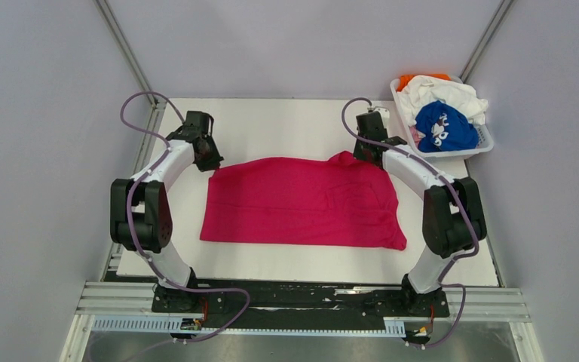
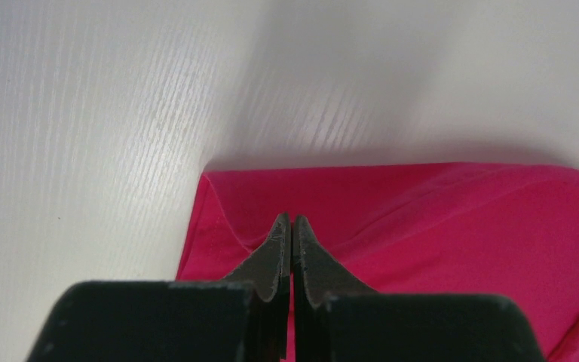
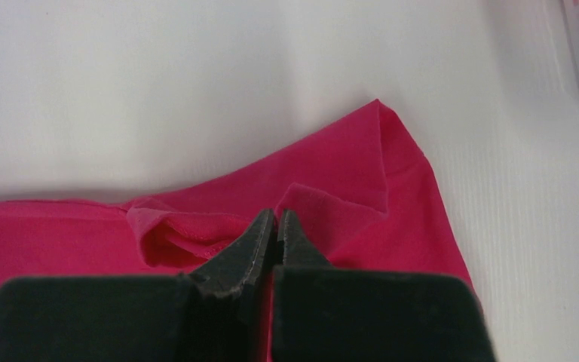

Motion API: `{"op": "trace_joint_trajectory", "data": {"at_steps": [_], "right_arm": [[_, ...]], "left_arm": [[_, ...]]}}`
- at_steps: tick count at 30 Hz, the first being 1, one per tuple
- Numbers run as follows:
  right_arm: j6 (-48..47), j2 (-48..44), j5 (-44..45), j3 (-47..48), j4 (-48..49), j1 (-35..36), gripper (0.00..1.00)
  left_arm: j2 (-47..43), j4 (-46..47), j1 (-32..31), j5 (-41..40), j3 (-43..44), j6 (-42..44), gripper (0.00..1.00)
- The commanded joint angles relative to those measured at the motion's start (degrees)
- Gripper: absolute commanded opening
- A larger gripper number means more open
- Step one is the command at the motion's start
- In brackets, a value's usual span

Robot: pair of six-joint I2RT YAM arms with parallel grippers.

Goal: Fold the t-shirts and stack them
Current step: Fold the other side of the tshirt into a rectangle

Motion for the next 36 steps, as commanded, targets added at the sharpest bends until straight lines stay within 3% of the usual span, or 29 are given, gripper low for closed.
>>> {"op": "trace_joint_trajectory", "data": {"at_steps": [1, 16, 29, 34, 36], "right_arm": [[3.85, -7.16, 4.22, -4.17, -1.32, 2.61, 0.0], [8.8, -23.34, 9.86, -12.28, -14.87, 9.31, 0.0], [12.06, -28.03, 4.52, -19.41, -20.26, 12.85, 0.0], [17.52, -28.25, -2.32, -24.17, -23.06, 14.14, 0.11], [19.32, -28.98, -6.45, -27.4, -23.25, 14.24, 0.13]], "left_arm": [[-6.21, 2.83, -0.23, 1.26, -2.89, 0.99, 0.0], [-15.28, 4.3, -0.22, -3.09, -10.52, 1.29, 0.0], [-18.92, 9.17, -0.22, -3.53, -18.3, 0.78, 0.0], [-20.2, 10.54, -0.24, -3.81, -22.41, -0.66, 0.0], [-20.74, 10.09, -0.3, -4.91, -23.8, -1.53, 0.08]]}}
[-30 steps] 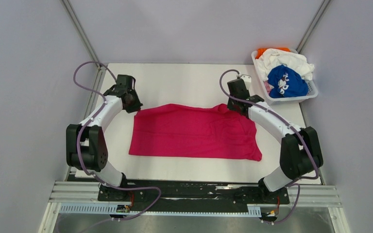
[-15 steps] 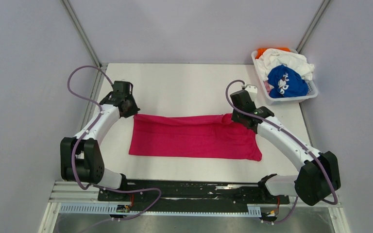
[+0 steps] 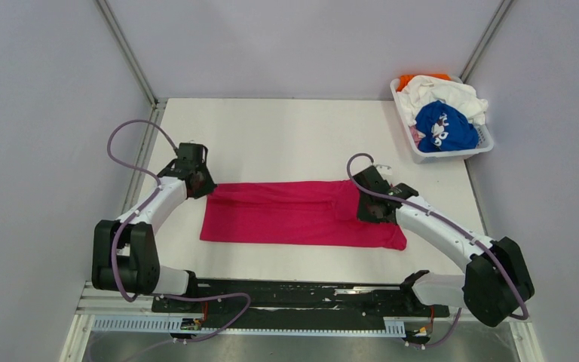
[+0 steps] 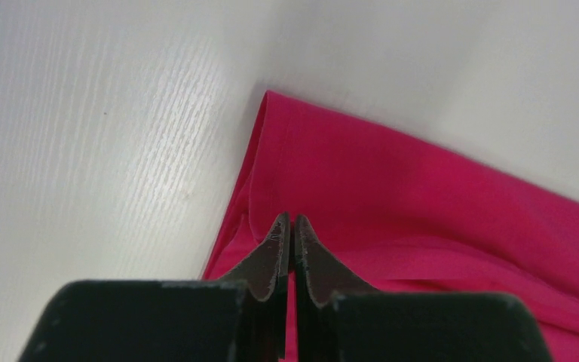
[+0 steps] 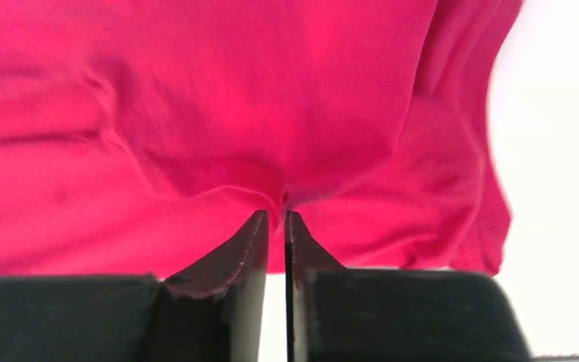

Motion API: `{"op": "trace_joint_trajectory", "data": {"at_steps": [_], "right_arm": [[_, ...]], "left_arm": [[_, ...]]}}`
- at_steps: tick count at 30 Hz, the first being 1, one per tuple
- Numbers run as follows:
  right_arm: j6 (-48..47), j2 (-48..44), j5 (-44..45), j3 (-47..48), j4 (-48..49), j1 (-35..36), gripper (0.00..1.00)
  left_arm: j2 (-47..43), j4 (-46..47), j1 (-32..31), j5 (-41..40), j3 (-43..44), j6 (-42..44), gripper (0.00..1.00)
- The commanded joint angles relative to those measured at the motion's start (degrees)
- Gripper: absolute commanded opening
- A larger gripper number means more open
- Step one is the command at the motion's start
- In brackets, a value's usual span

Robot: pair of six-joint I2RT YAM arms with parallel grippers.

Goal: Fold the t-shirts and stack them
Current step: Fold the other side of the tshirt into a rectangle, then rotate the tshirt 90 degrees

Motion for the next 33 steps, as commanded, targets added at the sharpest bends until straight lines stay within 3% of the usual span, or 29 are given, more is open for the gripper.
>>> {"op": "trace_joint_trajectory", "data": {"at_steps": [1, 3, 4, 5, 6, 8, 12, 16, 19, 21, 25, 33], "right_arm": [[6.16, -2.71, -9.6, -5.49, -3.0, 0.62, 0.21], [6.64, -4.37, -12.67, -7.23, -3.66, 0.62, 0.58], [6.76, -5.43, -13.68, -7.5, -4.36, 0.62, 0.69], [6.75, -6.85, -14.39, -7.32, -4.98, 0.62, 0.77], [6.27, -8.28, -14.97, -6.92, -5.38, 0.62, 0.83], [4.58, -11.47, -15.05, -5.08, -5.54, 0.58, 0.99], [3.27, -15.46, -10.86, 0.31, -5.42, 0.46, 1.0], [7.1, -16.59, -4.34, 0.46, -1.05, -0.09, 1.0], [8.9, -15.02, -11.11, -2.34, 5.96, -2.63, 1.0], [11.22, -11.79, -15.54, -4.25, 9.7, -4.49, 1.0], [13.94, -3.54, -20.48, -7.03, 11.23, -8.73, 1.0], [13.71, 9.08, -19.95, -11.26, 18.27, -13.82, 1.0]], "left_arm": [[-3.35, 2.05, -0.26, -3.37, -2.49, -1.92, 0.09], [-4.08, 0.57, -0.22, -5.85, -2.95, -3.01, 0.2], [-4.39, -0.83, -0.22, -6.66, -2.92, -3.79, 0.4], [-5.09, -1.57, -0.26, -8.1, -2.57, -4.27, 0.54], [-5.52, -3.28, -0.25, -8.71, -2.25, -4.96, 0.8], [-7.08, -5.46, -0.23, -10.51, -0.93, -5.92, 0.97], [-9.45, -9.54, -0.28, -10.92, 3.15, -6.76, 1.0], [-8.2, -8.41, -0.3, 0.6, 6.0, -5.22, 1.0], [-5.46, -1.52, -1.29, 14.22, 4.08, -5.47, 1.0], [-3.45, 2.18, -2.21, 19.2, 2.29, -5.73, 1.0], [0.82, 3.71, -3.02, 21.66, 0.2, -5.07, 1.0], [2.2, 7.39, -3.03, 21.64, -8.48, -3.19, 1.0]]}}
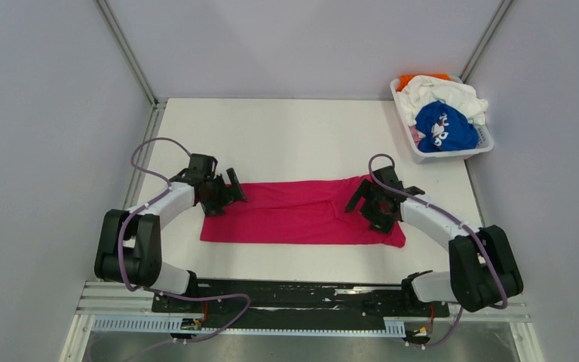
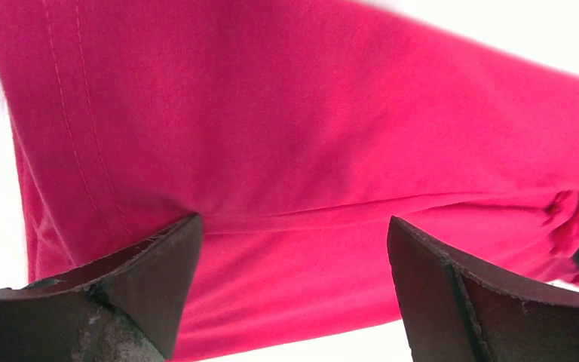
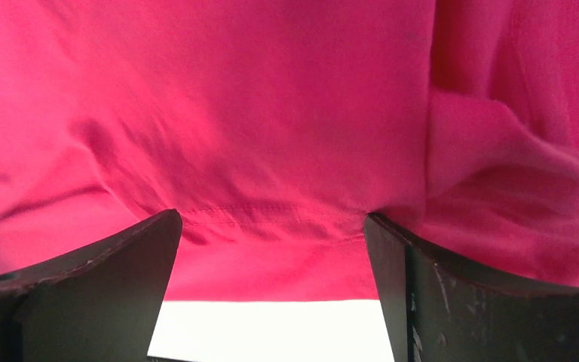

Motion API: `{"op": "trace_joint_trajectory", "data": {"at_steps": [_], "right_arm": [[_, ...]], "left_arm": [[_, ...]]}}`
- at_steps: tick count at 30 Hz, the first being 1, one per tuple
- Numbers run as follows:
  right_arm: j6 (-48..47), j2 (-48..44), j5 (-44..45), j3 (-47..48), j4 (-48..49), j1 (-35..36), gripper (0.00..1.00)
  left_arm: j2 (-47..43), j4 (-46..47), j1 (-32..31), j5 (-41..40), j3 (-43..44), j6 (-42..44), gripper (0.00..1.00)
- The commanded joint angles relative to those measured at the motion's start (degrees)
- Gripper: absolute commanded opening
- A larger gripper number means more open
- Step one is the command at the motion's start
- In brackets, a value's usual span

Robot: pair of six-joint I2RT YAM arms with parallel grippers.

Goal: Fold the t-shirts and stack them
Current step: Rotate the tshirt 90 degrees

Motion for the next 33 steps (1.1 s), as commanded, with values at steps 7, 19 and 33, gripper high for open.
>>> {"op": "trace_joint_trajectory", "data": {"at_steps": [7, 19, 33], "right_arm": [[-7.2, 18.74, 1.35, 10.58, 12.91, -7.6, 1.0], [-22.89, 51.21, -7.24, 52.06, 12.75, -9.5, 1.0], [-23.72, 77.05, -23.05, 95.75, 9.41, -7.96, 1.0]], "left_arm": [[-7.7, 10.34, -0.6, 6.64, -13.42, 1.03, 1.0], [-17.67, 22.98, -19.52, 9.48, -23.11, -17.41, 1.0], [9.79, 33.16, -36.14, 22.85, -8.55, -14.06, 1.0]]}}
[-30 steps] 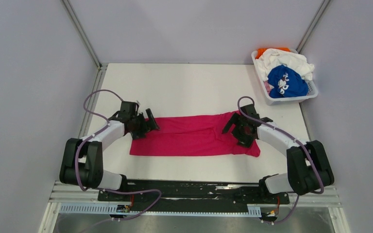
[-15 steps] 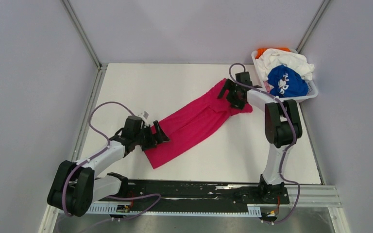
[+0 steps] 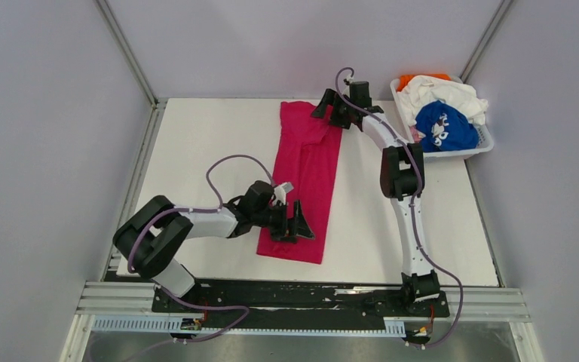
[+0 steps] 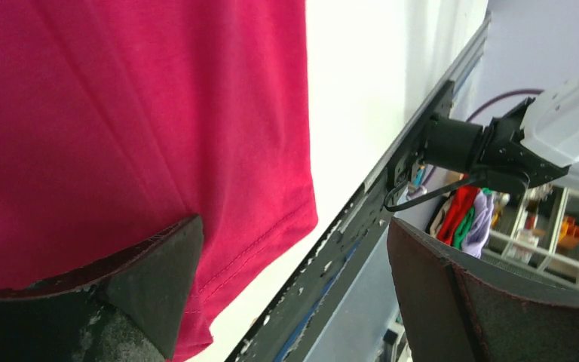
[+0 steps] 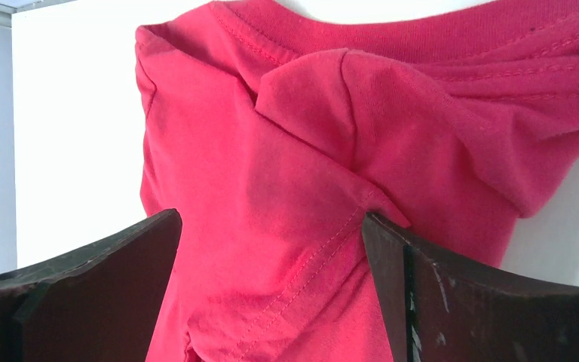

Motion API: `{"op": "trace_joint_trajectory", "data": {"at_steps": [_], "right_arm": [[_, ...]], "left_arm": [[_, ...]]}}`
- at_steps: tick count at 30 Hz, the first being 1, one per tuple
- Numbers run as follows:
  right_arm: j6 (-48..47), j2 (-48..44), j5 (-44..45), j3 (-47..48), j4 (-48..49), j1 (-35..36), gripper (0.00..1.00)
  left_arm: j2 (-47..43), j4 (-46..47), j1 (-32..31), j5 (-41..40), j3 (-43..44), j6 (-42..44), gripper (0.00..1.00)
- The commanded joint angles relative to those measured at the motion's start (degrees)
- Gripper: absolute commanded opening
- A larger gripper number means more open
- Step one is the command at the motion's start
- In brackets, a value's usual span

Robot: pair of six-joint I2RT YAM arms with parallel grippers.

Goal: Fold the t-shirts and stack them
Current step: Rotate the tshirt 90 degrees

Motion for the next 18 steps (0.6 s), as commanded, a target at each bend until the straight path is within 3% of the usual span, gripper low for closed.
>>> {"op": "trace_joint_trajectory", "data": {"at_steps": [1, 8, 13, 18], "right_arm": [[-3.17, 3.66, -0.45, 6.4, -3.04, 0.88, 1.0], [-10.39, -7.82, 5.41, 5.99, -2.79, 0.86, 1.0], [-7.86, -26.98, 9.96, -17.1, -2.51, 1.23, 1.0], [-2.52, -46.16, 13.6, -43.72, -2.4, 3.21, 1.0]], "left_arm": [[3.98, -5.42, -4.2, 3.21, 3.84, 3.6, 1.0], [-6.36, -18.79, -5.41, -3.93, 8.12, 9.47, 1.0], [-13.76, -26.05, -5.39, -9.38, 8.18, 11.12, 1.0], [-19.73, -40.21, -5.37, -20.51, 9.21, 11.86, 1.0]]}}
